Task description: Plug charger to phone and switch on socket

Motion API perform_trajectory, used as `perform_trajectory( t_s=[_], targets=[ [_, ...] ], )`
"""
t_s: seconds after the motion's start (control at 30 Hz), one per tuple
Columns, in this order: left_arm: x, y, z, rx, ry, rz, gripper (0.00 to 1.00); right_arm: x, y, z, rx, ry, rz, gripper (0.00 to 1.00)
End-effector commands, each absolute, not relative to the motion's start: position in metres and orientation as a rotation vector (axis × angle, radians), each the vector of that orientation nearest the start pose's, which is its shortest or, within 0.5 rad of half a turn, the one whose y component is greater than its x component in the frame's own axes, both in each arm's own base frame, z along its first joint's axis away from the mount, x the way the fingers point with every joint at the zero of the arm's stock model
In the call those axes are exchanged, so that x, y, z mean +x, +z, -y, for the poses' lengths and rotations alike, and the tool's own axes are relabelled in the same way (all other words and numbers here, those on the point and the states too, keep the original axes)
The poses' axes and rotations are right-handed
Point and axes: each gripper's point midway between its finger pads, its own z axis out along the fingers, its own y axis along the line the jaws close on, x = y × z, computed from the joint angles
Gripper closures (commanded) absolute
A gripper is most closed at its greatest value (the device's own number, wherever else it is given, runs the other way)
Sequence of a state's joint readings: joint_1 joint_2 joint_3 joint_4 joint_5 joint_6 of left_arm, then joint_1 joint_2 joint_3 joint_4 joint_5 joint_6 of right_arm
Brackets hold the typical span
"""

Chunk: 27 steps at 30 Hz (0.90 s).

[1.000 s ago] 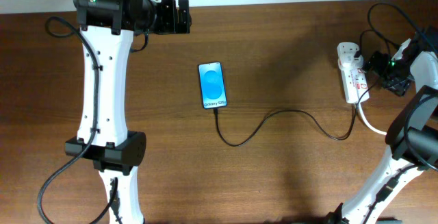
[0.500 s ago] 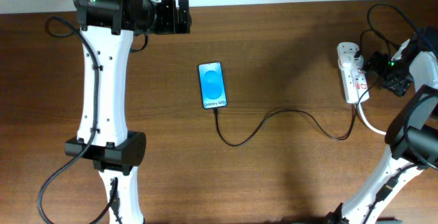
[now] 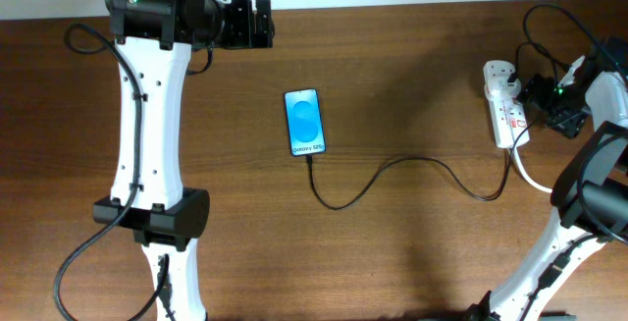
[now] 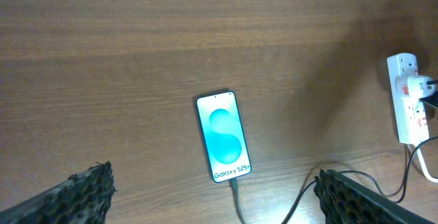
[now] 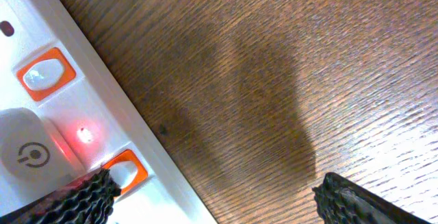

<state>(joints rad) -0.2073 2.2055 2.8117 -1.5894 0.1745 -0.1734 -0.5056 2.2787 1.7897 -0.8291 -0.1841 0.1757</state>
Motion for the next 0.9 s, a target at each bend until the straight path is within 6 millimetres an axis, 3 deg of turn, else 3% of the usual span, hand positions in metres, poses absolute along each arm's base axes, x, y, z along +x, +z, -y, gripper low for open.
perform_trajectory(
  t_s=[0.0,0.13,0.33,0.43,0.5,0.6,0.63,0.7,0.87],
  targets=[
    [0.465,0.306,0.127,0.119,-0.354,-2.584,0.01,0.451,-0.025,0.169,0.843,0.329,-2.822,0.02],
    [0.465,0.306,0.127,0.119,-0.354,-2.584,0.01,0.446,0.007,0.227,1.097,0.261,-2.670,0.02],
    [0.465,0.306,0.127,0.119,-0.354,-2.584,0.01,0.404,0.094,0.316,1.307,0.185,-2.409,0.02],
    [0.465,0.306,0.127,0.119,-0.354,-2.584,0.01,0.389,0.144,0.332,1.299,0.247,-2.280,0.01],
    [0.465,0.306,0.127,0.119,-0.354,-2.584,0.01,0.385,0.184,0.330,1.243,0.312,-2.197,0.02],
    [0.465,0.306,0.127,0.119,-0.354,-2.584,0.01,0.387,0.241,0.308,1.113,0.384,-2.118,0.02],
    [0.465,0.306,0.127,0.119,-0.354,-2.584,0.01,0.388,0.270,0.291,1.021,0.403,-2.094,0.02],
    [0.465,0.306,0.127,0.119,-0.354,-2.584,0.01,0.387,0.307,0.266,0.896,0.413,-2.066,0.02],
    [0.465,0.306,0.127,0.119,-0.354,-2.584,0.01,0.380,0.376,0.184,0.658,0.436,-2.038,0.02]
  ],
)
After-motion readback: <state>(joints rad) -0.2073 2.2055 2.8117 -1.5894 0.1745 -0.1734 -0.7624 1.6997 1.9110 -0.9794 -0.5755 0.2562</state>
